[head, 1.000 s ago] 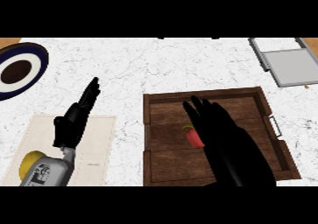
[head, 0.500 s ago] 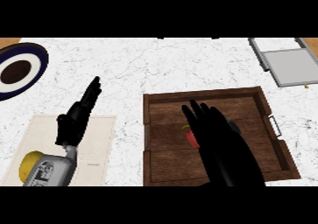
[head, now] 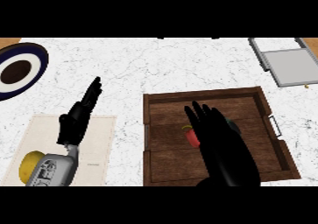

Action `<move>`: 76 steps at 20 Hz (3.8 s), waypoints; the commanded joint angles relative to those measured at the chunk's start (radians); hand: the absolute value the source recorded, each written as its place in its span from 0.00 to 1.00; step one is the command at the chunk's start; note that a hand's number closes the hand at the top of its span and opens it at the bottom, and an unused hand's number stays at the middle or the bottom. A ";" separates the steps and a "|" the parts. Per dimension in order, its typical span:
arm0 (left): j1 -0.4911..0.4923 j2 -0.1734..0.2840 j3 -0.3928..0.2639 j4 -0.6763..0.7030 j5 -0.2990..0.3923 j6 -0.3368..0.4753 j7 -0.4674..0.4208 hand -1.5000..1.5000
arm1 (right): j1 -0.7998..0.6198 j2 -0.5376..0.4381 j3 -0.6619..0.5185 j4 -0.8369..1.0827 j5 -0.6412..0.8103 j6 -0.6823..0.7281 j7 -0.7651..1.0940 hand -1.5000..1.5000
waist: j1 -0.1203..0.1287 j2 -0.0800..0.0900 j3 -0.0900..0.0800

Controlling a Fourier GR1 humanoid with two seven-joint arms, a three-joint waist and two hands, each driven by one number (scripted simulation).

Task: Pick the bell pepper from the tray and place it in the tiered shelf

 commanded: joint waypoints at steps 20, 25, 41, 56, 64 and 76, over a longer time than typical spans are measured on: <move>-0.027 -0.013 0.085 0.030 -0.042 -0.078 -0.008 0.50 | -0.049 0.092 -0.147 0.294 0.148 -0.057 -0.195 0.00 | 0.001 0.001 0.000; 0.043 -0.011 0.098 -0.051 -0.029 -0.102 0.028 0.50 | 0.052 0.121 -0.080 0.234 0.193 -0.077 -0.185 0.00 | 0.001 0.000 0.000; 0.032 -0.043 0.100 -0.064 -0.051 -0.108 0.023 0.50 | -0.034 0.096 -0.116 0.413 0.292 -0.081 -0.331 1.00 | 0.003 0.000 0.000; 0.073 -0.070 0.073 -0.108 -0.083 -0.082 0.034 0.50 | 0.063 -0.069 -0.593 0.331 -0.166 0.007 -0.551 1.00 | -0.001 -0.001 0.000; -0.004 -0.063 0.106 -0.028 -0.077 -0.081 0.038 0.50 | -0.005 -0.006 -0.802 0.135 -0.426 -0.006 -0.516 1.00 | -0.010 -0.001 0.000; 0.061 -0.057 0.076 -0.113 -0.079 -0.114 0.058 0.50 | -0.241 -0.160 -1.003 -0.022 -0.492 -0.004 -0.215 1.00 | 0.005 -0.001 0.000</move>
